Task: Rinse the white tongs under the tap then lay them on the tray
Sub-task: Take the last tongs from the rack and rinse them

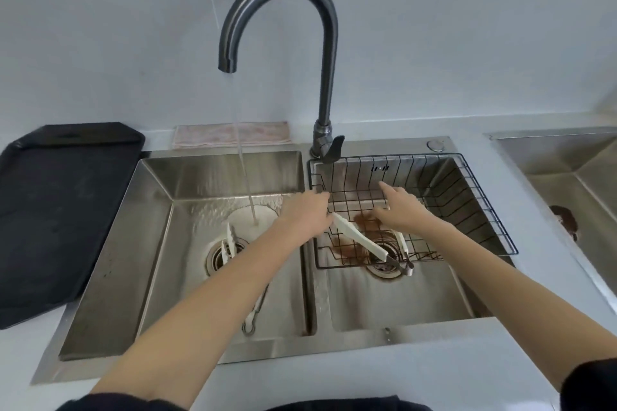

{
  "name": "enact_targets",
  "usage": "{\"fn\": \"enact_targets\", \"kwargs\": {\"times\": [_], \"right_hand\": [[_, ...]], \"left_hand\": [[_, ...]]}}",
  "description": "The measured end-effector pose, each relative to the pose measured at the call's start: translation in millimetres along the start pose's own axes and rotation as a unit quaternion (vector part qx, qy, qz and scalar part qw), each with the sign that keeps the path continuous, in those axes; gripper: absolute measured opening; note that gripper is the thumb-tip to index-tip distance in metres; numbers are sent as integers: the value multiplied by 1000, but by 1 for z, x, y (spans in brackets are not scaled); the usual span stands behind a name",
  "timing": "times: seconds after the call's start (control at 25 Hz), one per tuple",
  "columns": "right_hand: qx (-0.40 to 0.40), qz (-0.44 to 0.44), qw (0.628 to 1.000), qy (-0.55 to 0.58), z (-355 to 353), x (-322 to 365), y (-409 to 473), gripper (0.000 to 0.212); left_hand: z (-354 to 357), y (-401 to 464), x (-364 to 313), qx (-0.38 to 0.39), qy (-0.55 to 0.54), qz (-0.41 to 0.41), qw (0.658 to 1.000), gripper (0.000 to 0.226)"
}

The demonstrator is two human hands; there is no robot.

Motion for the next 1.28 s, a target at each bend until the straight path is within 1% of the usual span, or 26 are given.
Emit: {"fn": "enact_targets", "kwargs": {"times": [0.12,0.24,0.28,0.36,0.44,0.52,0.6,0.72,0.84,0.96,1.04,1.16,1.28], "right_hand": [[27,13,1000,5,11,-28,7,66],[50,17,998,34,26,-46,15,63],[61,20,997,47,31,-50,17,61],[84,32,992,85,40,-55,21,59],[106,56,985,123,50,-60,28,59],[122,76,978,149,60,-63,34,59],[131,84,970,186,69,-63,38,50],[133,86,960,230,74,-61,40,38],[119,85,958,248,72,-59,39,35],[85,82,950,290,63,-57,34,43],[53,81,937,336,54,-55,28,47],[20,69,913,402,39,-45,15,49],[9,55,884,464,32,-23,3,55]], "left_hand": [[18,8,-20,18,-6,-3,1000,41],[39,17,-33,62,-54,-33,996,39],[46,19,-36,76,-77,-48,993,41],[58,23,-39,99,-113,-79,985,53],[70,27,-42,116,-130,-108,979,67],[80,30,-44,128,-142,-129,973,74],[88,34,-44,140,-158,-145,967,78],[96,39,-44,145,-214,-161,953,79],[95,39,-45,141,-255,-163,943,78],[89,35,-50,122,-292,-146,937,74],[79,28,-53,90,-335,-128,929,75],[61,13,-49,3,-387,-88,918,76],[50,-9,-33,-76,-452,-66,886,70]]}}
Point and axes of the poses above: each hand's wrist, its own y-axis towards the middle knuckle, its own z-axis out of the palm, x = y × z, the point moved 3 cm from there along y, towards the middle knuckle, and after that the axes turned 15 degrees about -y, right-handed, at the moved point
